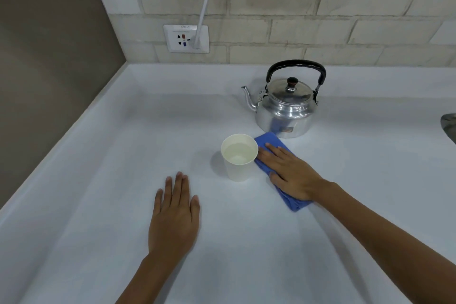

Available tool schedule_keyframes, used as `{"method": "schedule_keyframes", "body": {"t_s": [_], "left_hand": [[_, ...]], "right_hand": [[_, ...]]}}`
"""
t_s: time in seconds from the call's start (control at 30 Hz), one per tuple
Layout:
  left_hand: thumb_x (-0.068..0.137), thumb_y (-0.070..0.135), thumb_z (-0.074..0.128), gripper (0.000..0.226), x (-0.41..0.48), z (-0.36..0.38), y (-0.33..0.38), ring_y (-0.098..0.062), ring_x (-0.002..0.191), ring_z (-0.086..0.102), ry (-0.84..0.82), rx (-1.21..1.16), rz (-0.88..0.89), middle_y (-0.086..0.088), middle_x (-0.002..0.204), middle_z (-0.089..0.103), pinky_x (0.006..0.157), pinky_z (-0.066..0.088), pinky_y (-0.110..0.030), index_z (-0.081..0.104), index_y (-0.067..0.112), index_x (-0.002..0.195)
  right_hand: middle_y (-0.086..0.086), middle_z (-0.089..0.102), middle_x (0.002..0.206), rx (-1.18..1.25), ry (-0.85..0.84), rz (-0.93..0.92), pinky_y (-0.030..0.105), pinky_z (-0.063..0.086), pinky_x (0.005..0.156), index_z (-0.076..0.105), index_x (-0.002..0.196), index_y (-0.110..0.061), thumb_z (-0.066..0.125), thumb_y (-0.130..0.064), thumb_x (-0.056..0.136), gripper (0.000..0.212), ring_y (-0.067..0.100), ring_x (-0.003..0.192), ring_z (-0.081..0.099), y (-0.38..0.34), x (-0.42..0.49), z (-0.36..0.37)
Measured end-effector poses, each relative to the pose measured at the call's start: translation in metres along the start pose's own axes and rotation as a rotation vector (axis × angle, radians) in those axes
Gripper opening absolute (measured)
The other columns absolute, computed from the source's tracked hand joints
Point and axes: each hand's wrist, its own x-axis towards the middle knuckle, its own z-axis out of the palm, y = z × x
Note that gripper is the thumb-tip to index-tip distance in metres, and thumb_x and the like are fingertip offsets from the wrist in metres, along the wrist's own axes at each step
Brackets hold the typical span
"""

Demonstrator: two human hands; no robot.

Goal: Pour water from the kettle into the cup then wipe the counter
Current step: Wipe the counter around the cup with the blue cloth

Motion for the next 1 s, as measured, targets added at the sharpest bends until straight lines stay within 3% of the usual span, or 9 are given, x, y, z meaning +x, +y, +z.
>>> {"method": "schedule_keyframes", "body": {"t_s": [0.1,0.2,0.3,0.43,0.57,0.73,0.83,0.9,1.0], "left_hand": [[0.090,0.044,-0.003,0.073,-0.001,0.002,-0.004,-0.032,0.138,0.026,0.003,-0.020,0.008,-0.015,0.148,0.032,0.112,0.023,-0.046,0.028,0.000,0.139],[0.091,0.046,-0.009,0.079,0.000,0.001,-0.005,-0.036,0.135,0.032,-0.003,-0.011,0.029,-0.018,0.144,0.037,0.109,0.028,-0.048,0.033,-0.002,0.137],[0.088,0.048,-0.007,0.077,0.000,0.004,-0.005,-0.031,0.139,0.024,0.007,-0.026,0.030,-0.014,0.149,0.029,0.113,0.020,-0.044,0.025,0.001,0.140],[0.081,0.046,-0.009,0.074,0.000,0.009,-0.007,-0.021,0.144,0.004,-0.019,-0.037,-0.004,-0.005,0.156,0.010,0.116,0.003,-0.036,0.006,0.010,0.144],[0.087,0.040,0.000,0.065,0.001,0.010,-0.006,-0.021,0.144,0.001,-0.028,-0.019,-0.012,-0.005,0.157,0.005,0.117,0.003,-0.036,0.002,0.010,0.144],[0.088,0.038,0.005,0.063,0.000,0.010,-0.008,-0.023,0.144,0.004,-0.023,-0.025,0.001,-0.007,0.156,0.008,0.117,0.005,-0.038,0.005,0.007,0.144],[0.097,0.035,0.013,0.055,0.000,0.011,-0.010,-0.022,0.144,0.002,-0.018,-0.047,0.004,-0.006,0.156,0.006,0.117,0.003,-0.037,0.003,0.008,0.144],[0.098,0.033,0.019,0.055,-0.001,0.010,-0.011,-0.020,0.144,0.000,-0.021,-0.059,0.004,-0.005,0.157,0.004,0.117,0.002,-0.036,0.000,0.010,0.144],[0.098,0.033,0.018,0.055,-0.001,0.009,-0.011,-0.020,0.144,-0.002,-0.019,-0.074,0.006,-0.005,0.157,0.002,0.117,0.000,-0.035,-0.001,0.010,0.144]], "right_hand": [[-0.005,0.003,0.155,-0.019,0.061,0.096,0.026,-0.006,0.115,0.003,0.144,-0.020,0.031,-0.020,0.096,0.056,0.013,0.142,-0.006,-0.007,0.011,0.001],[-0.010,-0.002,0.154,-0.028,0.094,0.056,0.019,-0.014,0.112,0.000,0.145,-0.023,0.027,-0.023,0.096,0.056,0.006,0.140,-0.012,-0.015,-0.021,0.015],[-0.013,0.003,0.152,-0.011,0.093,0.042,0.023,-0.006,0.115,0.001,0.143,-0.027,0.032,-0.022,0.094,0.058,0.007,0.141,-0.005,0.002,-0.057,0.010],[0.001,0.013,0.154,0.006,0.143,0.397,0.030,0.002,0.115,0.009,0.142,-0.021,0.039,-0.016,0.095,0.056,0.015,0.142,0.005,0.047,-0.072,-0.010],[0.005,0.006,0.156,-0.072,0.143,0.646,0.036,0.001,0.117,0.006,0.144,-0.014,0.030,-0.022,0.096,0.054,0.022,0.143,0.001,0.028,-0.057,-0.005],[0.003,0.015,0.153,-0.028,0.195,0.381,0.036,0.001,0.115,0.017,0.144,-0.012,0.025,-0.029,0.087,0.059,0.026,0.141,0.007,-0.076,-0.079,0.026],[-0.006,0.015,0.152,-0.015,0.157,0.231,0.032,0.005,0.113,0.016,0.144,-0.018,0.027,-0.029,0.087,0.060,0.020,0.141,0.008,-0.101,-0.107,0.034],[-0.007,0.013,0.151,-0.008,0.160,0.263,0.027,0.001,0.114,0.011,0.143,-0.021,0.027,-0.030,0.088,0.059,0.018,0.141,0.007,-0.079,-0.117,0.023],[-0.004,0.005,0.152,-0.007,0.186,0.495,0.026,-0.002,0.115,0.006,0.141,-0.021,0.037,-0.023,0.093,0.057,0.018,0.142,0.005,-0.032,-0.121,0.008]]}}
